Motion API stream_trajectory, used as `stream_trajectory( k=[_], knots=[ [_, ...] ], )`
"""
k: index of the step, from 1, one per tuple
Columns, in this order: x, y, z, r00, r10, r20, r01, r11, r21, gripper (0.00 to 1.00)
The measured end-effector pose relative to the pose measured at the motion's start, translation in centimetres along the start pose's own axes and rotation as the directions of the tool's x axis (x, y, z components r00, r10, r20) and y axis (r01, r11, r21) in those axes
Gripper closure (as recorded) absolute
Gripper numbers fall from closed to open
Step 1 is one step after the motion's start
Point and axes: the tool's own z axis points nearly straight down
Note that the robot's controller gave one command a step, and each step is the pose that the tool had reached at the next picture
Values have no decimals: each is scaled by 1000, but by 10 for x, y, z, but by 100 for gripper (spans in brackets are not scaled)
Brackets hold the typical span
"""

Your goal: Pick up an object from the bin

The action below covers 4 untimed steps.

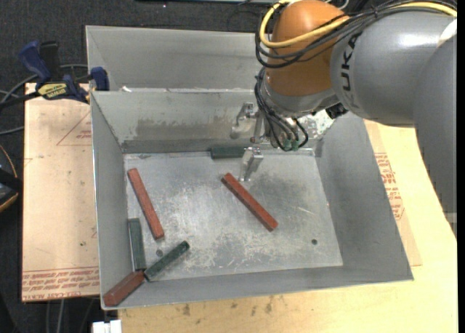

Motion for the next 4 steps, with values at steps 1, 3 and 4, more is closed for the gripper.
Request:
stream_trajectory(
  k=[1,3,4],
  knots=[
    [0,0,0,1000,0,0,0,1000,0,0],
    [4,-39,95,998,62,0,-62,998,0,0],
    [4,-39,95,998,62,0,-62,998,0,0]
  ],
)
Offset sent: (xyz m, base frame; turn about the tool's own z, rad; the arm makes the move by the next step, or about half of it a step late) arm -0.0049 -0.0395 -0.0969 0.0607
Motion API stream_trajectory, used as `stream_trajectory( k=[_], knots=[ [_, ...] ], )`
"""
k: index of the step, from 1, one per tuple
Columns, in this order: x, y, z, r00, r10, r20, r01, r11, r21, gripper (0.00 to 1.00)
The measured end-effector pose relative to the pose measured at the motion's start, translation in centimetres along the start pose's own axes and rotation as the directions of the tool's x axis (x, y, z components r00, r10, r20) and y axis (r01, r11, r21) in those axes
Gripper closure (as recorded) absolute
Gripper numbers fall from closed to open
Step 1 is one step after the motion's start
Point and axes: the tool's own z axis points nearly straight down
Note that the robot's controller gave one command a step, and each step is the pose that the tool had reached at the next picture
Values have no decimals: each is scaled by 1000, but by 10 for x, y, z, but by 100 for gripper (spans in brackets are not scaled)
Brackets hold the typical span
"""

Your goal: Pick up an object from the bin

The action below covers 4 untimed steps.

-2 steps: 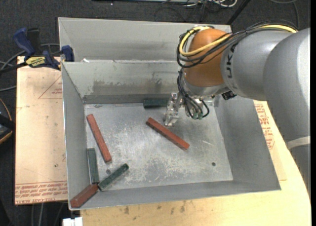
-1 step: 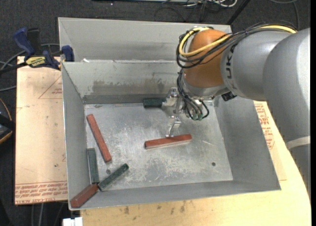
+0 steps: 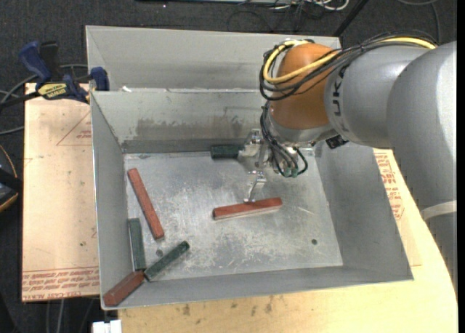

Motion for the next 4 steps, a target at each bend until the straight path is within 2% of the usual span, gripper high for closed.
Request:
stream_trajectory(
  k=[1,2,4],
  knots=[
    [15,-5,-29,997,-80,-6,80,997,1,0],
    [70,7,3,991,-134,15,134,991,0,100],
    [70,7,3,991,-133,15,133,991,0,100]
  ],
)
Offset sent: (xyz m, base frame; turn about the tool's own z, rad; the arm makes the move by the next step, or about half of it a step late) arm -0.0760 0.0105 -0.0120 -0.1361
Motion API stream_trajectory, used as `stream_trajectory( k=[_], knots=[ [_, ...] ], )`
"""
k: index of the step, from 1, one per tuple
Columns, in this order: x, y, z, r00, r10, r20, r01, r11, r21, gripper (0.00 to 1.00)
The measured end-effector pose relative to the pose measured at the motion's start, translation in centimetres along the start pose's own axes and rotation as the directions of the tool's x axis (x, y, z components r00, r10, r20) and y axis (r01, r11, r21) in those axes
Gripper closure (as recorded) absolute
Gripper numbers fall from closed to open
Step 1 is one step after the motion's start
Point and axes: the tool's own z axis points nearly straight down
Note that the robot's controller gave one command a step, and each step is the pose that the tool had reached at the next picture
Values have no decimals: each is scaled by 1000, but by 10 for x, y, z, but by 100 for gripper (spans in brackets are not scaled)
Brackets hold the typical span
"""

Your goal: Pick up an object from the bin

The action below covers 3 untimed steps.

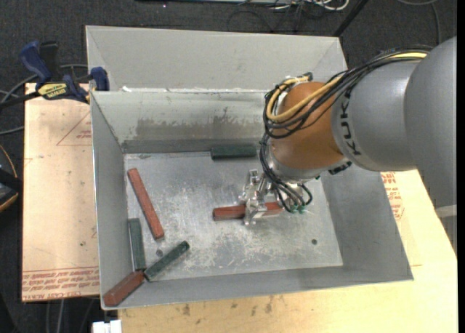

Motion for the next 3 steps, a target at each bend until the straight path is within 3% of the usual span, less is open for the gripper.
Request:
stream_trajectory(
  k=[1,2,3],
  knots=[
    [-10,-10,-75,965,-261,-14,261,965,-4,100],
    [-10,-10,-75,965,-261,-14,261,965,-4,100],
    [-25,-11,-206,969,-248,-13,248,969,-3,100]
  ],
)
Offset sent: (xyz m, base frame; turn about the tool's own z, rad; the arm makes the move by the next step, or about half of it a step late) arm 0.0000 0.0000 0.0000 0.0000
